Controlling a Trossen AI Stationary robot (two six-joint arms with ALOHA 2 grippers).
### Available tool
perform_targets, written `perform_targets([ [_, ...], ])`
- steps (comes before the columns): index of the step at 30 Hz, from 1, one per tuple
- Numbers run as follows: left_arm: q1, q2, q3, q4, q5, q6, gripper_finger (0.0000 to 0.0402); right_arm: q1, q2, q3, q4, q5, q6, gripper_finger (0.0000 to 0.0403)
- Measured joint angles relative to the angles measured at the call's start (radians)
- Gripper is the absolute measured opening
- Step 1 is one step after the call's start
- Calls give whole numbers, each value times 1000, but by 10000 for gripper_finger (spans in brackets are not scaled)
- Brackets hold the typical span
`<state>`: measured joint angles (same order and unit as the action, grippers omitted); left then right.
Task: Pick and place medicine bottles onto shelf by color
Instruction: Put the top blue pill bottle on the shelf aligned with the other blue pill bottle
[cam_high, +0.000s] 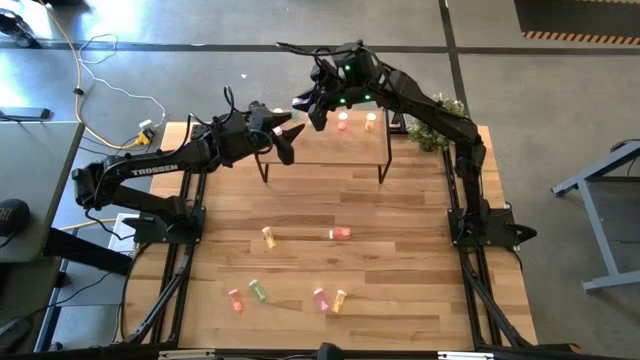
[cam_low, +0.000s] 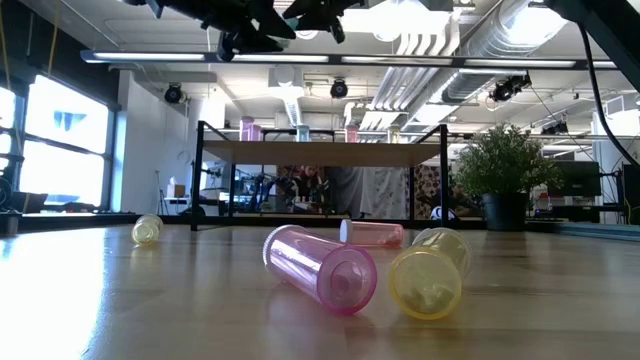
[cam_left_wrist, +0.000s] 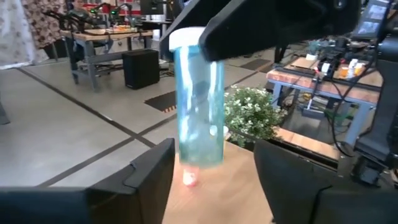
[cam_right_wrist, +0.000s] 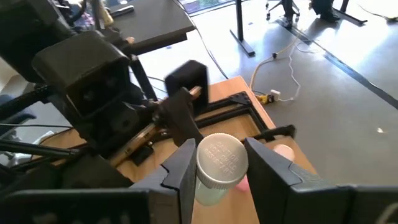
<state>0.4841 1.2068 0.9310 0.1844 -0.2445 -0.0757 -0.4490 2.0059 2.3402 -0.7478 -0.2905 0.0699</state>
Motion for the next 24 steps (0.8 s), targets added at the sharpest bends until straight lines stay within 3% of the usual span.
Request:
perform_targets([
  [17, 2, -43, 0, -2, -59, 1, 225, -119, -166, 2, -189, 30, -100, 107],
  [24, 2, -43, 0, -4, -59, 1, 225, -130, -171, 2, -268, 30, -123, 107],
])
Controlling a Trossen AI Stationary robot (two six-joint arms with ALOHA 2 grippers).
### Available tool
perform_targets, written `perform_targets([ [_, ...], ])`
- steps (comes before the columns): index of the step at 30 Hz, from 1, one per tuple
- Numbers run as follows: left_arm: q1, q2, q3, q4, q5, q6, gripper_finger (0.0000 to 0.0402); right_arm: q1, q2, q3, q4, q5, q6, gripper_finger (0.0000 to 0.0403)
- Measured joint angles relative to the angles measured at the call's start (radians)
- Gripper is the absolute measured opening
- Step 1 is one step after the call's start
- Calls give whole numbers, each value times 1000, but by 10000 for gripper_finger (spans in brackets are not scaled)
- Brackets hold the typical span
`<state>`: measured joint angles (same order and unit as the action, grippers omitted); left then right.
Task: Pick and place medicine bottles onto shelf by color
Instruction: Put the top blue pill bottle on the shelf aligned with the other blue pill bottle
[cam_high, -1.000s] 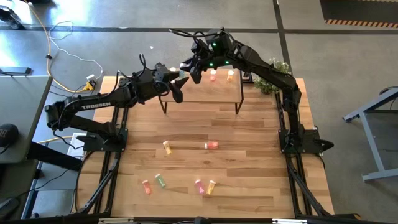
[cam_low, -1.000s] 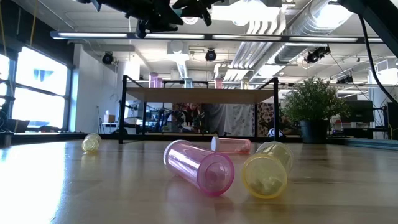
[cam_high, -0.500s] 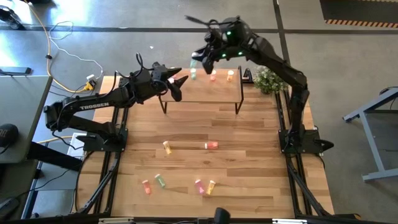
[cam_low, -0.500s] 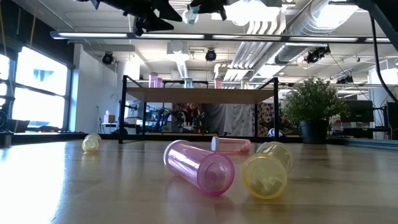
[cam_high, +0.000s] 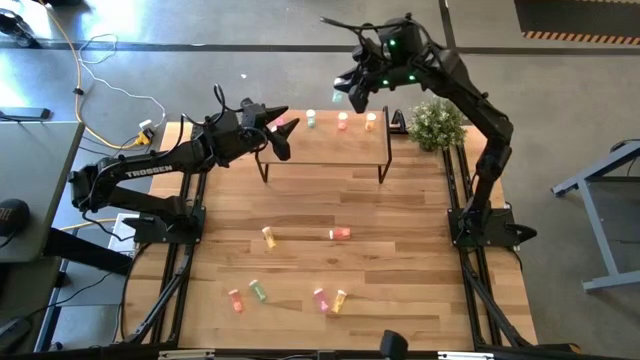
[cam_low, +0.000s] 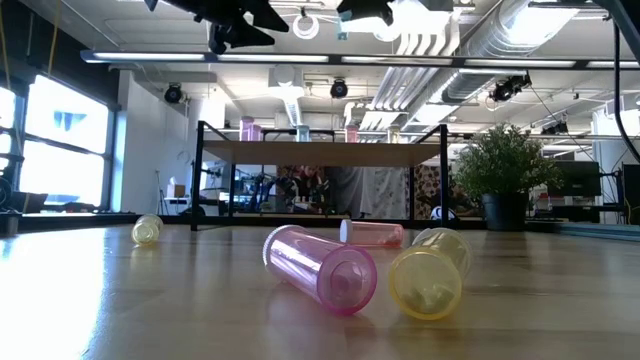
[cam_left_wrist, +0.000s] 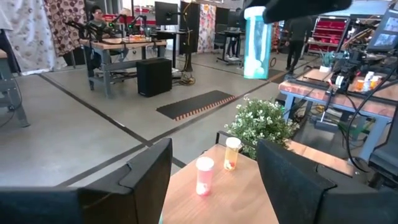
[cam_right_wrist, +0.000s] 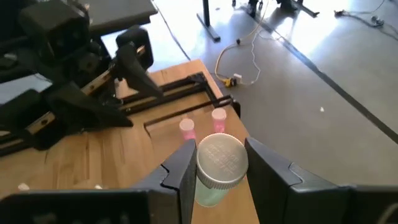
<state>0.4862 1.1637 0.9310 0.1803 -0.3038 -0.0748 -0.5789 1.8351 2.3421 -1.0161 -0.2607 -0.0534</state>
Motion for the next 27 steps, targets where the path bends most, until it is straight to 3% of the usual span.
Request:
perform_targets([
  [14, 0, 0, 0, 0, -4, 8, 225, -4, -19, 0, -12, -2, -50, 107],
  [27, 0, -76, 0, -6, -126, 136, 225, 23, 67, -1, -23, -46, -51, 107],
])
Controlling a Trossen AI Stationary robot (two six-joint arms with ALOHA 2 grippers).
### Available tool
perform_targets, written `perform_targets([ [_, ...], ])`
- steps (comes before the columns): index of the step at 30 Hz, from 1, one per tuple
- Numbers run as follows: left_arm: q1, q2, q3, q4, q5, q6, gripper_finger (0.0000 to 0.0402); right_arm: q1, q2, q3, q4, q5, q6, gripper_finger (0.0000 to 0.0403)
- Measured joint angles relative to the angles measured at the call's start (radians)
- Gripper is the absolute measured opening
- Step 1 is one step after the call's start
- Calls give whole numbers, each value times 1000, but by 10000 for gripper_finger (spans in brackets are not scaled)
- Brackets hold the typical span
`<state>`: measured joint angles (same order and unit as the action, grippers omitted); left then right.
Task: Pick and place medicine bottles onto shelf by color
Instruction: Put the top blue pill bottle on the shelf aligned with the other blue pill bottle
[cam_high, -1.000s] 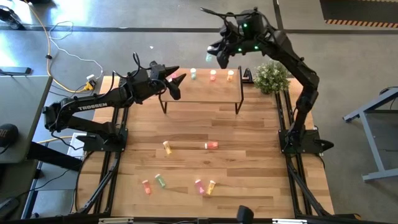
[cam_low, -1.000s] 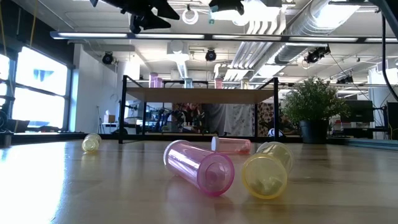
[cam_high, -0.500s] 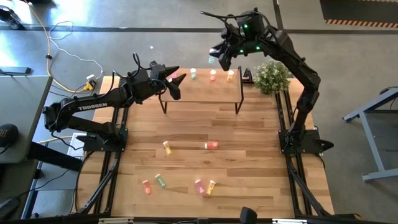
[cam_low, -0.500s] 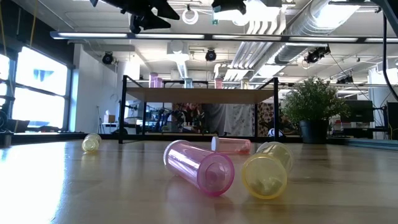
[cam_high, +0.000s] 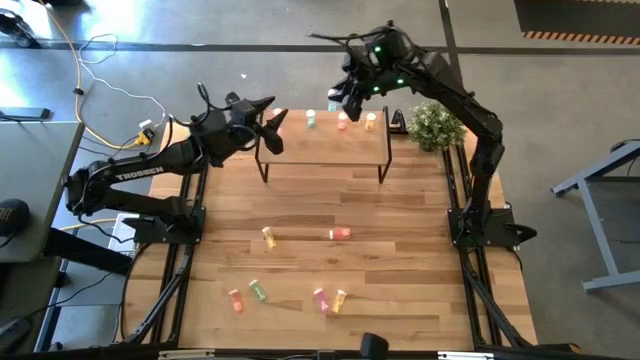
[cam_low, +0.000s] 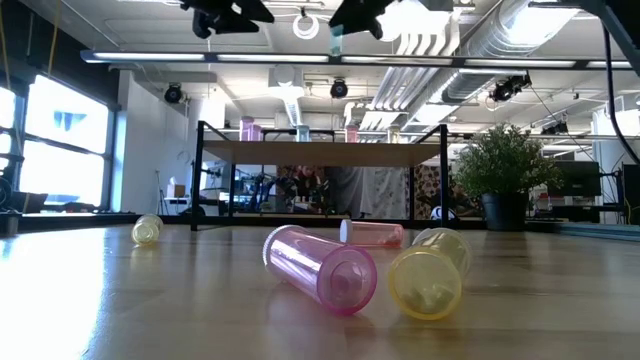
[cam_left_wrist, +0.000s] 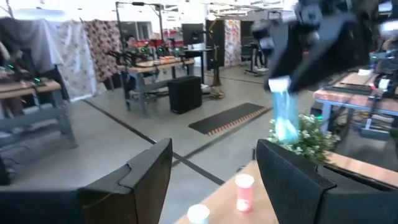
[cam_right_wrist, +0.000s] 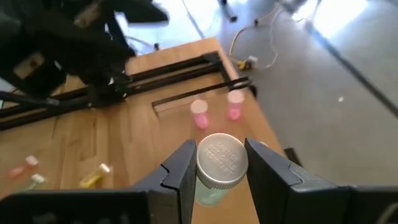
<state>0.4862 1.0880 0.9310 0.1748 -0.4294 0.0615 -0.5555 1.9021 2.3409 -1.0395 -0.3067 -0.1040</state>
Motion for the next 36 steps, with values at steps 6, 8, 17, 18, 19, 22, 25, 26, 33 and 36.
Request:
perform_targets([
  [6, 0, -33, 0, -22, -46, 39, 225, 14, 38, -1, -24, 0, 10, 107],
  [8, 0, -34, 0, -30, -59, 40, 225, 19, 36, -1, -36, 0, 5, 107],
  [17, 0, -34, 0, -45, -81, 47, 225, 28, 36, -1, -137, -14, -62, 107],
  [18, 0, -34, 0, -45, -87, 47, 225, 28, 36, -1, -139, -34, -69, 107],
  [19, 0, -34, 0, -45, -97, 48, 225, 28, 36, -1, -142, -53, -78, 107],
  [22, 0, -34, 0, -46, -119, 48, 225, 28, 28, -44, -134, -83, -90, 107],
  [25, 0, -34, 0, -46, -141, 48, 225, 25, -7, -168, -95, -98, -86, 107],
  [26, 0, -34, 0, -47, -142, 48, 225, 23, -28, -220, -57, -99, -78, 107],
  [33, 0, -34, 0, -47, -163, 48, 225, 17, -261, -625, 371, -101, 18, 107],
  [36, 0, -34, 0, -47, -163, 65, 225, 27, -345, -802, 631, -94, 60, 107],
])
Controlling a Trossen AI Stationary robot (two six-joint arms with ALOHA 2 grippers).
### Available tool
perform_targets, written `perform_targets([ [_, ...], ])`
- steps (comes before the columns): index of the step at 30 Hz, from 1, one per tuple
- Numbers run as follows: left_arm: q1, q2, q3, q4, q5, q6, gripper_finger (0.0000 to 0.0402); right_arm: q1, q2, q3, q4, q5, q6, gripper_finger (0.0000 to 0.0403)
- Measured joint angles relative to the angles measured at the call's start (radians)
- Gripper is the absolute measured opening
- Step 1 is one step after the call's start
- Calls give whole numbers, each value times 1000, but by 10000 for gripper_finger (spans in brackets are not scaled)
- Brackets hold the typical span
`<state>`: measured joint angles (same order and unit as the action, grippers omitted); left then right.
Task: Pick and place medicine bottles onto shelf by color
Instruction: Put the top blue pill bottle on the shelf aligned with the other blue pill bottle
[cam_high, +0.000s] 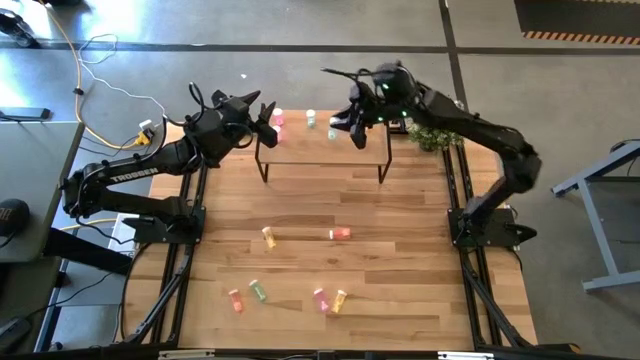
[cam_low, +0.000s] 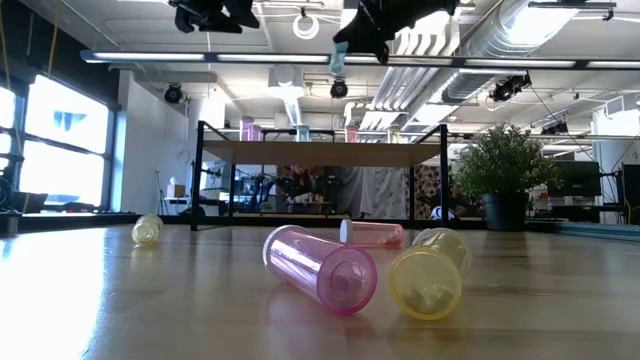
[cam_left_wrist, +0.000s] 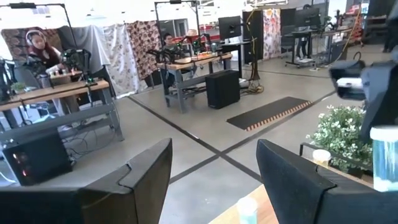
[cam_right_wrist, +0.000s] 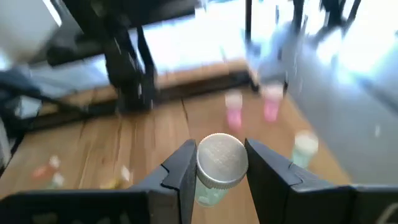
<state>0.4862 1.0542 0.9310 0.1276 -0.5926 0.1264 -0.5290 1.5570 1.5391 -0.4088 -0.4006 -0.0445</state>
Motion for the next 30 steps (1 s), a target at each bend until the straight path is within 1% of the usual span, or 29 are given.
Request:
perform_targets([
  [2, 0, 0, 0, 0, 0, 21, 225, 9, -35, -101, 146, 17, 3, 107],
  [4, 0, 0, 0, 0, 0, 25, 225, 22, -41, -178, 273, 62, 3, 107],
  [6, 0, 0, 0, 0, 1, 25, 225, 32, -38, -223, 334, 103, 1, 107],
  [8, 0, 0, 0, 0, 2, 24, 225, 44, -23, -232, 383, 145, -8, 107],
  [10, 0, 0, 0, 0, 2, 24, 225, 52, 4, -224, 379, 168, -30, 107],
  [14, 0, 0, 0, -5, 4, 24, 225, 68, 72, -162, 367, 180, -78, 107],
  [19, 0, 0, 0, -7, 5, 24, 225, 75, 142, -102, 320, 225, -116, 107],
  [24, 0, 0, 0, -8, 5, 23, 225, 83, 194, -65, 305, 224, -158, 107],
  [30, 0, 0, 0, -11, 5, 15, 225, 102, 271, 27, 208, 234, -247, 107],
])
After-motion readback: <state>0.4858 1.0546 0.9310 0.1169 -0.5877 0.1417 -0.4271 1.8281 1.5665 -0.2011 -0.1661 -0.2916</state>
